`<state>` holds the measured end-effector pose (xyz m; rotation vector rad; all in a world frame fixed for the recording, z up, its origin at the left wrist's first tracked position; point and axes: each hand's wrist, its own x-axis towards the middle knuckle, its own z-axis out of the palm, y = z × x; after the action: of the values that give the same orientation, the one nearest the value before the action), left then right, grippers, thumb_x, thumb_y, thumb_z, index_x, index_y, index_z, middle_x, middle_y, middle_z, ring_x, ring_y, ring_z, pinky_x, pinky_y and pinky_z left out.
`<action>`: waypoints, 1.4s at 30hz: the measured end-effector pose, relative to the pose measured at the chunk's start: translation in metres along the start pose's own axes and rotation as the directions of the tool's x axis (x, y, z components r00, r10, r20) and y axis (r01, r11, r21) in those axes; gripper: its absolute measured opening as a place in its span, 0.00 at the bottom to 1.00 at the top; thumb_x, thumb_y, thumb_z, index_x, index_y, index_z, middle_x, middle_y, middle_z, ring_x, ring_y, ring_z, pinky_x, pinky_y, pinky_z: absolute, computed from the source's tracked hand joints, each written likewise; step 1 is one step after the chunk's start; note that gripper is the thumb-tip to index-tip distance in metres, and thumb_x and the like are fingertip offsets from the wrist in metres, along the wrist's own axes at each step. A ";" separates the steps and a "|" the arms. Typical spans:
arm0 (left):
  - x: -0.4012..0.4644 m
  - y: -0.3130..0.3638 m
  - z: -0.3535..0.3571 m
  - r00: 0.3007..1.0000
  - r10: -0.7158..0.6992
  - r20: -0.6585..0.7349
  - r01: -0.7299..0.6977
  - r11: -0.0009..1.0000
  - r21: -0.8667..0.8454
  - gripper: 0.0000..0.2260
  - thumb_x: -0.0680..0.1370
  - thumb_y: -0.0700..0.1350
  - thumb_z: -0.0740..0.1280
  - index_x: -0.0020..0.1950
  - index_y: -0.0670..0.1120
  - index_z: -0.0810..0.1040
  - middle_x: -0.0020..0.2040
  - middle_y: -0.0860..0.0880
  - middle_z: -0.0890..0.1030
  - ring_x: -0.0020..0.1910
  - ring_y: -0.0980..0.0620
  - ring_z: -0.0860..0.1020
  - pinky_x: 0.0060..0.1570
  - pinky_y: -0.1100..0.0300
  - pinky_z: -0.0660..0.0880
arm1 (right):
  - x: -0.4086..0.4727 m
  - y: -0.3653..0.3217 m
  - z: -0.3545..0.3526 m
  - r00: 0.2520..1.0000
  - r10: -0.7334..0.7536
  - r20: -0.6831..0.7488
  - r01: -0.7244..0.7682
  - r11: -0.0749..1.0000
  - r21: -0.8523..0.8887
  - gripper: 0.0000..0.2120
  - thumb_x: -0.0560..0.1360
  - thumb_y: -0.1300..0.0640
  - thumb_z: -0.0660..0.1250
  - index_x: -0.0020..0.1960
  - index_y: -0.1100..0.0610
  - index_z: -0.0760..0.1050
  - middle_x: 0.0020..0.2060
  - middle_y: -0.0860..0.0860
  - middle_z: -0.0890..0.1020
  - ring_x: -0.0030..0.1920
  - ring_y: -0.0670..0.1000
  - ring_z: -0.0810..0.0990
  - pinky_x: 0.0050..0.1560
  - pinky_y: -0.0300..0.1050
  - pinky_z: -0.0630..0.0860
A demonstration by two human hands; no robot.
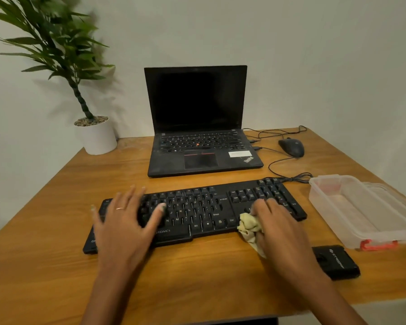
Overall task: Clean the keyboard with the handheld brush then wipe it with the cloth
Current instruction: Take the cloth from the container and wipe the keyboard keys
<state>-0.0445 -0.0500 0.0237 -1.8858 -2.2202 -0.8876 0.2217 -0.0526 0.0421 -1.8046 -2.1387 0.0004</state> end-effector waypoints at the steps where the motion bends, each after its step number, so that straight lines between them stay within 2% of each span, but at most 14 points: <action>1: 0.002 -0.015 -0.004 0.998 -0.054 0.021 0.053 0.998 0.046 0.39 0.71 0.74 0.43 0.73 0.54 0.67 0.75 0.51 0.65 0.74 0.48 0.62 0.71 0.37 0.45 | 0.000 0.002 0.001 1.000 0.012 -0.019 -0.012 1.000 0.022 0.17 0.76 0.57 0.65 0.59 0.47 0.62 0.52 0.43 0.66 0.47 0.43 0.68 0.41 0.33 0.68; 3: 0.001 -0.043 -0.007 0.987 -0.152 0.059 0.147 0.986 0.082 0.41 0.69 0.75 0.43 0.74 0.55 0.66 0.76 0.49 0.62 0.75 0.45 0.60 0.71 0.36 0.46 | -0.001 0.011 -0.002 0.994 0.103 -0.047 -0.103 0.995 0.010 0.18 0.74 0.56 0.68 0.58 0.49 0.64 0.52 0.45 0.67 0.45 0.43 0.68 0.36 0.33 0.64; 6: -0.008 -0.058 -0.009 0.960 -0.246 0.135 0.250 0.968 -0.014 0.39 0.72 0.76 0.50 0.76 0.54 0.62 0.76 0.46 0.62 0.73 0.41 0.63 0.71 0.36 0.55 | 0.000 0.015 -0.006 0.980 0.149 -0.135 -0.156 0.987 -0.044 0.19 0.67 0.58 0.75 0.54 0.53 0.71 0.50 0.51 0.74 0.46 0.50 0.72 0.40 0.39 0.66; 8: -0.012 -0.057 -0.009 0.952 -0.262 0.160 0.274 0.960 -0.058 0.35 0.74 0.69 0.55 0.77 0.53 0.60 0.74 0.44 0.66 0.70 0.39 0.67 0.69 0.37 0.61 | 0.001 0.001 -0.004 0.995 0.027 -0.095 -0.034 0.996 -0.077 0.20 0.68 0.58 0.74 0.57 0.51 0.71 0.53 0.49 0.74 0.50 0.50 0.72 0.46 0.41 0.70; 11: -0.013 -0.056 -0.012 0.954 -0.253 0.163 0.268 0.961 -0.074 0.35 0.74 0.66 0.55 0.77 0.52 0.60 0.74 0.44 0.66 0.69 0.41 0.68 0.68 0.39 0.63 | 0.001 -0.032 0.009 0.986 -0.165 0.008 0.165 0.986 -0.035 0.21 0.73 0.56 0.69 0.63 0.48 0.66 0.59 0.46 0.70 0.57 0.46 0.68 0.57 0.40 0.67; 14: -0.013 -0.057 -0.011 0.959 -0.231 0.162 0.246 0.966 -0.079 0.35 0.74 0.66 0.56 0.77 0.52 0.60 0.76 0.47 0.63 0.71 0.42 0.66 0.70 0.41 0.62 | 0.002 -0.055 0.019 0.958 -0.285 -0.032 0.285 0.959 -0.005 0.24 0.59 0.56 0.80 0.51 0.50 0.75 0.46 0.46 0.77 0.44 0.47 0.76 0.43 0.42 0.75; 17: -0.012 -0.060 -0.009 0.965 -0.210 0.160 0.223 0.972 -0.073 0.37 0.74 0.71 0.55 0.77 0.51 0.60 0.77 0.49 0.61 0.72 0.43 0.65 0.71 0.42 0.61 | 0.006 -0.044 0.015 0.986 -0.168 -0.020 0.168 0.985 0.030 0.19 0.73 0.54 0.69 0.60 0.46 0.66 0.55 0.42 0.69 0.54 0.43 0.68 0.54 0.39 0.67; 21: -0.009 -0.064 -0.004 0.971 -0.180 0.161 0.190 0.980 -0.053 0.44 0.68 0.75 0.46 0.77 0.52 0.60 0.77 0.50 0.61 0.71 0.45 0.67 0.71 0.43 0.60 | 0.004 -0.024 0.014 0.988 -0.098 -0.115 0.103 0.994 0.037 0.16 0.74 0.53 0.68 0.55 0.44 0.64 0.49 0.41 0.65 0.49 0.42 0.64 0.48 0.37 0.62; 24: -0.009 -0.065 -0.001 0.973 -0.172 0.151 0.182 0.982 -0.052 0.44 0.68 0.75 0.45 0.78 0.51 0.59 0.77 0.50 0.60 0.71 0.45 0.66 0.72 0.44 0.59 | 0.006 -0.043 0.025 0.981 -0.177 -0.075 0.179 0.984 0.021 0.21 0.65 0.60 0.76 0.53 0.48 0.72 0.48 0.44 0.73 0.46 0.45 0.68 0.45 0.39 0.67; 28: -0.010 -0.067 -0.001 0.973 -0.172 0.151 0.184 0.981 -0.067 0.45 0.67 0.76 0.44 0.78 0.52 0.59 0.77 0.51 0.59 0.72 0.46 0.65 0.73 0.45 0.55 | 0.010 -0.072 0.039 0.929 -0.355 -0.106 0.359 0.933 0.022 0.27 0.50 0.59 0.83 0.45 0.50 0.75 0.40 0.46 0.77 0.38 0.47 0.76 0.35 0.42 0.75; 30: -0.010 -0.068 0.000 0.974 -0.176 0.144 0.187 0.980 -0.070 0.45 0.67 0.76 0.45 0.78 0.52 0.59 0.77 0.51 0.60 0.72 0.47 0.65 0.73 0.46 0.55 | 0.013 -0.070 0.044 0.917 -0.386 -0.096 0.390 0.921 0.017 0.27 0.51 0.57 0.83 0.45 0.50 0.74 0.40 0.46 0.77 0.38 0.47 0.75 0.35 0.40 0.73; 35: -0.009 -0.070 0.002 0.975 -0.171 0.140 0.180 0.982 -0.054 0.44 0.68 0.76 0.44 0.77 0.52 0.59 0.77 0.50 0.60 0.72 0.47 0.66 0.73 0.46 0.55 | 0.014 -0.052 0.039 0.938 -0.332 -0.104 0.340 0.937 0.078 0.17 0.71 0.55 0.71 0.57 0.47 0.69 0.54 0.44 0.72 0.52 0.44 0.68 0.50 0.39 0.66; 39: -0.009 -0.071 0.005 0.974 -0.174 0.144 0.181 0.983 -0.033 0.45 0.68 0.76 0.43 0.78 0.52 0.59 0.77 0.50 0.60 0.70 0.47 0.68 0.73 0.45 0.55 | 0.016 -0.065 0.044 0.916 -0.380 -0.125 0.389 0.919 0.056 0.28 0.52 0.60 0.82 0.46 0.49 0.71 0.41 0.45 0.76 0.40 0.47 0.74 0.37 0.38 0.67; 42: -0.008 -0.070 0.005 0.974 -0.176 0.145 0.183 0.982 -0.040 0.45 0.67 0.76 0.43 0.78 0.52 0.58 0.77 0.49 0.59 0.70 0.47 0.68 0.73 0.46 0.55 | 0.016 -0.058 0.053 0.876 -0.440 -0.196 0.463 0.882 0.089 0.29 0.54 0.62 0.80 0.47 0.48 0.67 0.42 0.44 0.74 0.42 0.44 0.70 0.36 0.36 0.67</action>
<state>-0.1066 -0.0588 -0.0097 -1.8466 -2.5081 -0.8715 0.1508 -0.0367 0.0087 -1.1488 -2.3202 -0.1175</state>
